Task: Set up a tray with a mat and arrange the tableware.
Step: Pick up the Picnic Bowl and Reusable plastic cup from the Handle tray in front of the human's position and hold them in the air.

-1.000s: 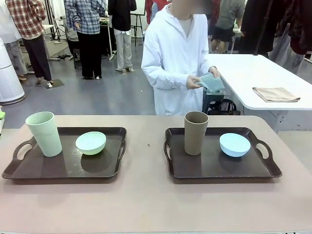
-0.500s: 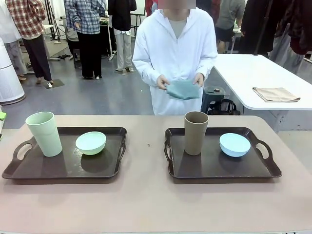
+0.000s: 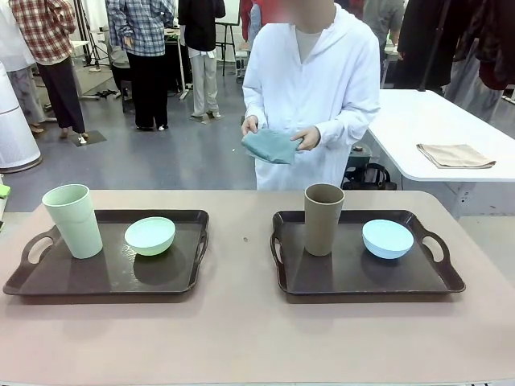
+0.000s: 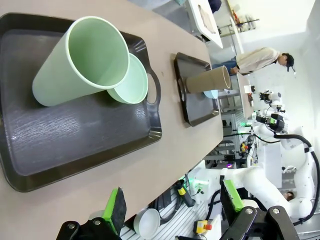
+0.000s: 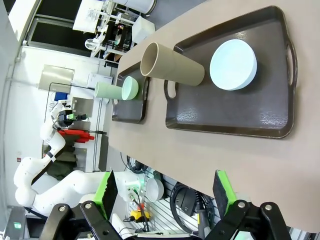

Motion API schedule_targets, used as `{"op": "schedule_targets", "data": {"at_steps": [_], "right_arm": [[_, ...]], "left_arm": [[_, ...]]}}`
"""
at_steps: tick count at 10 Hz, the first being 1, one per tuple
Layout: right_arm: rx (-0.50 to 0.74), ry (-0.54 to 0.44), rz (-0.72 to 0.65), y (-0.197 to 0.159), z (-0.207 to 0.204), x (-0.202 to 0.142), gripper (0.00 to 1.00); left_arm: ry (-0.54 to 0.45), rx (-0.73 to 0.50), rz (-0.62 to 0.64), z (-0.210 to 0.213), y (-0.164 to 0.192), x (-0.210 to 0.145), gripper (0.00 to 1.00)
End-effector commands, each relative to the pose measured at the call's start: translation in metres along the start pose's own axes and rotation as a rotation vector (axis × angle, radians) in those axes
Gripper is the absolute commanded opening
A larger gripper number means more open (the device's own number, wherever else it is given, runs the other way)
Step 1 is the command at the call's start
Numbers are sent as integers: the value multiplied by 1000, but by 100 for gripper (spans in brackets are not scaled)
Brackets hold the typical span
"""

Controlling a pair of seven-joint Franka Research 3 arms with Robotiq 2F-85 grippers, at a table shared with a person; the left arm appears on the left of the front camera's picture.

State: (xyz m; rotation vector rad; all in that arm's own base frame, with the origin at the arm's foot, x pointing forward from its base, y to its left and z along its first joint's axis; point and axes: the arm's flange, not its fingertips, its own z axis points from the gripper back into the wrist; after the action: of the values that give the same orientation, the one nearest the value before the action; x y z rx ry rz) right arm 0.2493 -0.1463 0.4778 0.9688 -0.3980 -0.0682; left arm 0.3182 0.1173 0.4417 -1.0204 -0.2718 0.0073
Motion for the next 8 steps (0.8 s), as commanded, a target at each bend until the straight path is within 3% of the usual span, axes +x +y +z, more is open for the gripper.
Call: {"op": "schedule_targets", "data": {"at_steps": [1, 8], "right_arm": [[24, -5, 20, -2, 0, 3, 100], [24, -5, 20, -2, 0, 3, 100]], "left_arm": [[-10, -22, -3, 1, 1, 1, 100], [-10, -22, -3, 1, 1, 1, 100]]}}
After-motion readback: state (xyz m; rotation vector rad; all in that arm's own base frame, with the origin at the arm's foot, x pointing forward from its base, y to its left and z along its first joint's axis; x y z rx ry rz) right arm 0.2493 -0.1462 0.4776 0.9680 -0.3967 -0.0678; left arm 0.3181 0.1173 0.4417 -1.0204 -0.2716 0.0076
